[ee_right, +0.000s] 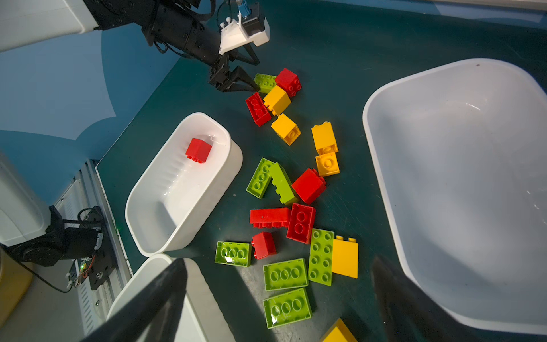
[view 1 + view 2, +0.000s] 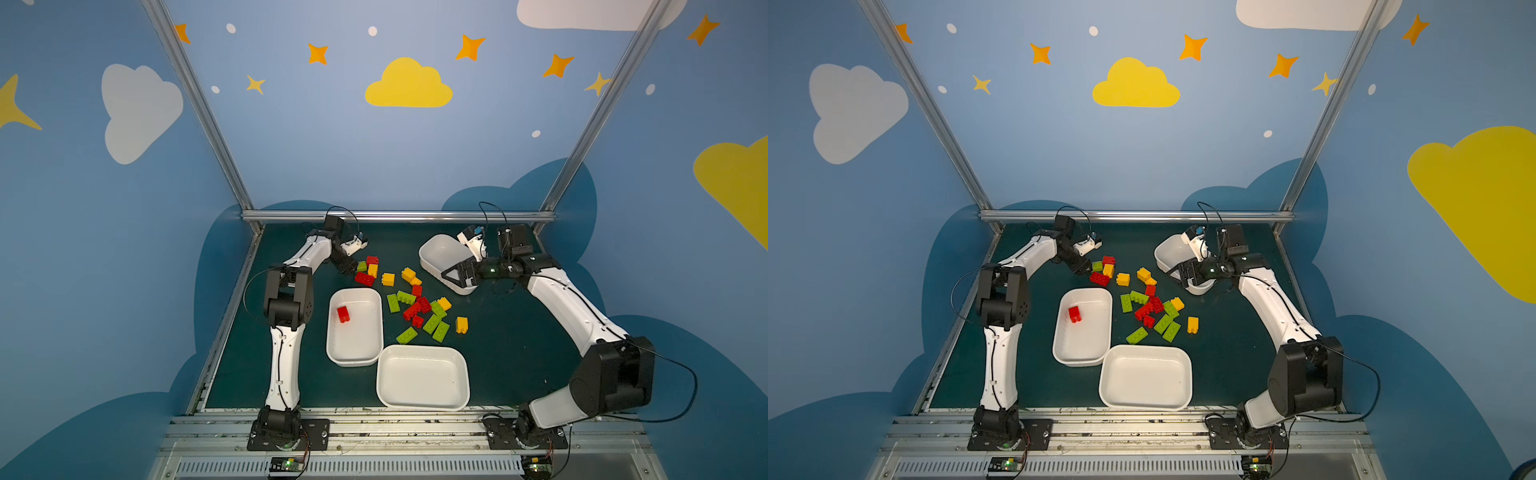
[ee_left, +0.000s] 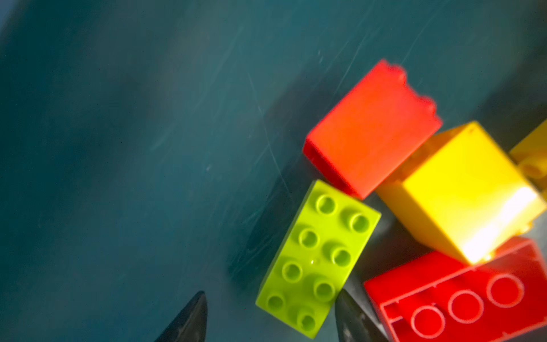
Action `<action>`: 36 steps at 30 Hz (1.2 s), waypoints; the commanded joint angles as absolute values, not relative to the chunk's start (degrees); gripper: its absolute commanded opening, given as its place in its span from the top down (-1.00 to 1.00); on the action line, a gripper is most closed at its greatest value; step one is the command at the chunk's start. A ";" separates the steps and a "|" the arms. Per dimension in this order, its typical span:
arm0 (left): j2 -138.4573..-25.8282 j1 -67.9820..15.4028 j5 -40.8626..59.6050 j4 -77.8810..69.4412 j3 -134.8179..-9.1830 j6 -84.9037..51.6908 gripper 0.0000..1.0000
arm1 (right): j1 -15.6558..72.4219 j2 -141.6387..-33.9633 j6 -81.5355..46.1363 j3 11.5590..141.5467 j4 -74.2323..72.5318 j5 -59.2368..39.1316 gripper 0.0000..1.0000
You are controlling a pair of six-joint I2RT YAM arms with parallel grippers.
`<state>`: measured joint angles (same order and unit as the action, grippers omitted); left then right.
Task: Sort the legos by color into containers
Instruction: 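Reach the left gripper back to the pile and grasp a lime-green brick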
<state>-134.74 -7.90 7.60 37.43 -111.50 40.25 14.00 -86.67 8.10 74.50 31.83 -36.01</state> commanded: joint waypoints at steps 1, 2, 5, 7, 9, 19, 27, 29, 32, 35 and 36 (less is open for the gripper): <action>-136.60 -8.50 11.21 38.00 -113.03 41.96 -0.35 | 13.77 -86.66 9.09 77.07 33.53 -35.90 -0.91; -136.83 -8.61 11.37 38.19 -113.35 42.07 -0.35 | 13.88 -86.75 9.23 77.14 33.68 -35.86 -0.91; -137.54 -8.61 11.87 38.40 -113.94 42.40 -0.35 | 13.86 -87.02 9.16 77.42 33.86 -35.82 -0.91; -137.98 -8.61 12.57 38.34 -114.17 42.56 -0.33 | 13.87 -87.01 8.94 77.34 33.58 -35.86 -0.91; -138.40 -8.83 12.72 38.06 -114.23 42.54 -0.28 | 13.80 -87.09 8.75 77.34 33.57 -35.89 -0.91; -139.48 -8.99 15.88 40.42 -115.77 43.42 0.22 | 13.81 -86.58 8.49 77.05 33.83 -35.84 -0.91; -138.68 -8.96 15.88 41.75 -116.63 42.03 0.46 | 13.79 -86.48 8.45 76.90 33.67 -35.76 -0.91; -137.81 -8.92 14.90 41.85 -117.15 40.39 0.53 | 13.70 -86.42 8.28 76.82 33.29 -35.77 -0.91; -135.35 -8.85 15.28 42.57 -117.86 37.76 0.50 | 13.66 -86.34 7.77 76.47 32.37 -35.84 -0.91; -132.18 -8.90 17.06 45.24 -117.68 35.06 0.47 | 13.64 -86.31 7.35 76.07 31.55 -36.19 -0.91; -130.97 -8.92 18.28 46.67 -117.48 34.22 0.47 | 13.54 -86.31 7.30 75.95 31.25 -36.23 -0.91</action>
